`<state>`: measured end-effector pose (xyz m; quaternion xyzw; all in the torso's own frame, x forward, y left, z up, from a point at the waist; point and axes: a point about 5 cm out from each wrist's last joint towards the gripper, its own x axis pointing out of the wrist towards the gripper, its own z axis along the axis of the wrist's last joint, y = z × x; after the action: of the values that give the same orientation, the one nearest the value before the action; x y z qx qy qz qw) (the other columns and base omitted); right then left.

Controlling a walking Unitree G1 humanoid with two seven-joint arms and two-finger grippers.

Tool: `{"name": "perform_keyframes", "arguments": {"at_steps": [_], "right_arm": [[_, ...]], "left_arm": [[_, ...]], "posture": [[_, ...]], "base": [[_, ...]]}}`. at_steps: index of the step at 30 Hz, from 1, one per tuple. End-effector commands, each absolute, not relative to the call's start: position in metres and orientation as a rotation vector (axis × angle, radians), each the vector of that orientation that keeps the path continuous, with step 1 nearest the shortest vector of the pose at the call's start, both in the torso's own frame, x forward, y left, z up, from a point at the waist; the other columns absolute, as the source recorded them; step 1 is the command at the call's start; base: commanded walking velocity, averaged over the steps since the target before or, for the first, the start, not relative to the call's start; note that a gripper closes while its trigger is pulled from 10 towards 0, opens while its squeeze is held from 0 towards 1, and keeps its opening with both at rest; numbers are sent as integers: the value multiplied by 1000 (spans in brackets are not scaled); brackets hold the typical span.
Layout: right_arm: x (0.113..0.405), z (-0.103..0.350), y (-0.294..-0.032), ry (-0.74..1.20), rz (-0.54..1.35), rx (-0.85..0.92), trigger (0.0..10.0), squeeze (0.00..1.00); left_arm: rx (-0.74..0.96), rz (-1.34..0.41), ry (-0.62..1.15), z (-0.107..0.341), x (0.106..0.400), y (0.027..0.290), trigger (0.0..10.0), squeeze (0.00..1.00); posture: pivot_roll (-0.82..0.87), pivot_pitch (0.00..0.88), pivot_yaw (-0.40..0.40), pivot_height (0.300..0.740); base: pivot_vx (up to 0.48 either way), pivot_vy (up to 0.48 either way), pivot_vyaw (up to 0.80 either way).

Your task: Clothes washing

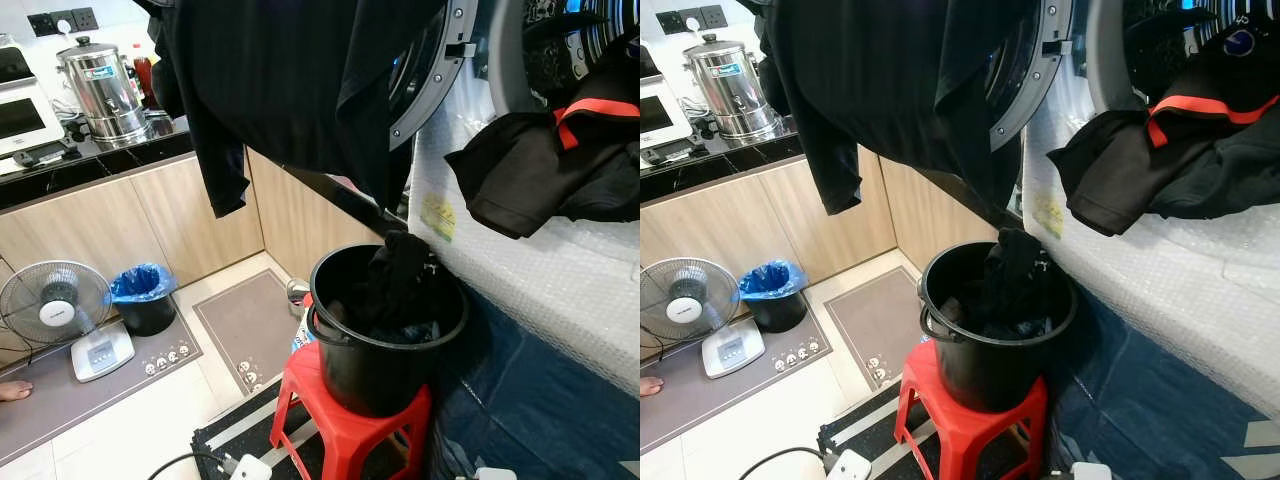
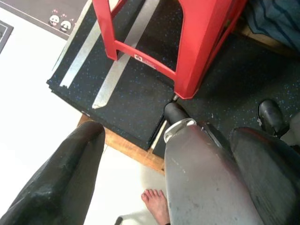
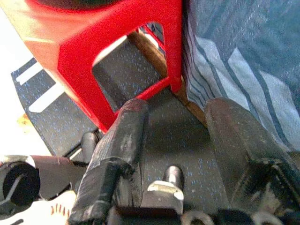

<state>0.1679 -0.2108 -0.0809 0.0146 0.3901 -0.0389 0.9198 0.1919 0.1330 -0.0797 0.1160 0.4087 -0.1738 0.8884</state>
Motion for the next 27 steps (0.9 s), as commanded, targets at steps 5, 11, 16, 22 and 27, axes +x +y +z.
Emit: {"name": "perform_keyframes", "arguments": {"at_steps": [5,11,16,22,27], "right_arm": [[154,-90,-204,876,-97,48,10000,0],[151,-92,-199,896,-85,47,10000,0],[152,-92,-195,899,-74,50,10000,0],[153,-92,-194,900,-66,50,10000,0],[154,-92,-194,901,-59,45,10000,0]], "left_arm": [[260,-355,893,-83,187,136,10000,0],[250,-332,933,-87,181,140,10000,0],[252,-333,931,-86,182,140,10000,0],[233,-321,941,-87,182,140,10000,0],[230,-319,942,-87,182,140,10000,0]], "posture": [[-71,9,68,740],[-78,9,74,740],[-74,9,72,740],[-72,7,67,740],[-69,0,64,740]], "base": [[0,0,0],[0,0,0],[0,0,0],[0,0,0],[0,0,0]]}}
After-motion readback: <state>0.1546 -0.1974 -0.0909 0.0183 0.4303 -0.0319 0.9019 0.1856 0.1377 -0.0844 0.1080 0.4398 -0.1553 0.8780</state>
